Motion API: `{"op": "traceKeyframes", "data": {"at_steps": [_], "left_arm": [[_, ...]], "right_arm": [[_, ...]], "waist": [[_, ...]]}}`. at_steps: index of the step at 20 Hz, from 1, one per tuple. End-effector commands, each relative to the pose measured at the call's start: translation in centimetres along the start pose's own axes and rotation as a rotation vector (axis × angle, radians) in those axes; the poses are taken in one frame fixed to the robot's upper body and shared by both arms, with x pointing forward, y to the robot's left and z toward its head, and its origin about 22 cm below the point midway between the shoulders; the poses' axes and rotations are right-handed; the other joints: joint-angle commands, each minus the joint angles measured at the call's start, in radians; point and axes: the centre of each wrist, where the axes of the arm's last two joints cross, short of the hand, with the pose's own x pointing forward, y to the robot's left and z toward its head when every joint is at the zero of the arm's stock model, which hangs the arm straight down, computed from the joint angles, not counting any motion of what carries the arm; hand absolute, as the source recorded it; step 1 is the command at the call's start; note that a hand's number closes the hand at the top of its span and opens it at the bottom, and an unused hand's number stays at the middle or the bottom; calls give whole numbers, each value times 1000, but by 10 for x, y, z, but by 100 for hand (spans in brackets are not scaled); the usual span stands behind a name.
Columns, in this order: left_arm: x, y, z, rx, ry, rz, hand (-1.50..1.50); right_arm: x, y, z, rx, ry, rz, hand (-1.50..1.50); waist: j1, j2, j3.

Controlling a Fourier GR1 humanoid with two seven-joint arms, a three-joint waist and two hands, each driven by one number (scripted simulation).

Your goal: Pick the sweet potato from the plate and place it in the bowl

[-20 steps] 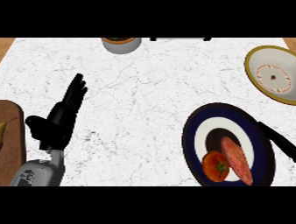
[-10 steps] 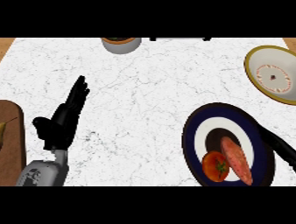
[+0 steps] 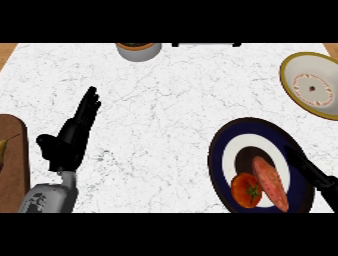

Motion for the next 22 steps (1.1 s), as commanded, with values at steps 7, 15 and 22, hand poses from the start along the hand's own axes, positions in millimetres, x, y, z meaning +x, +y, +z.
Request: {"op": "traceKeyframes", "data": {"at_steps": [7,15,22], "left_arm": [[6,12,5,-2,-3,12,0],[8,-7,19,-18,4,-9,0],[-4,5,-10,7,0,11,0]], "right_arm": [[-38,9,-11,-17,36,50,-150],[-44,31,-39,-35,95,223,-150],[-39,44,-58,112,5,269,150]], "waist": [[2,0,0],[4,-1,0],[0,1,0]]}}
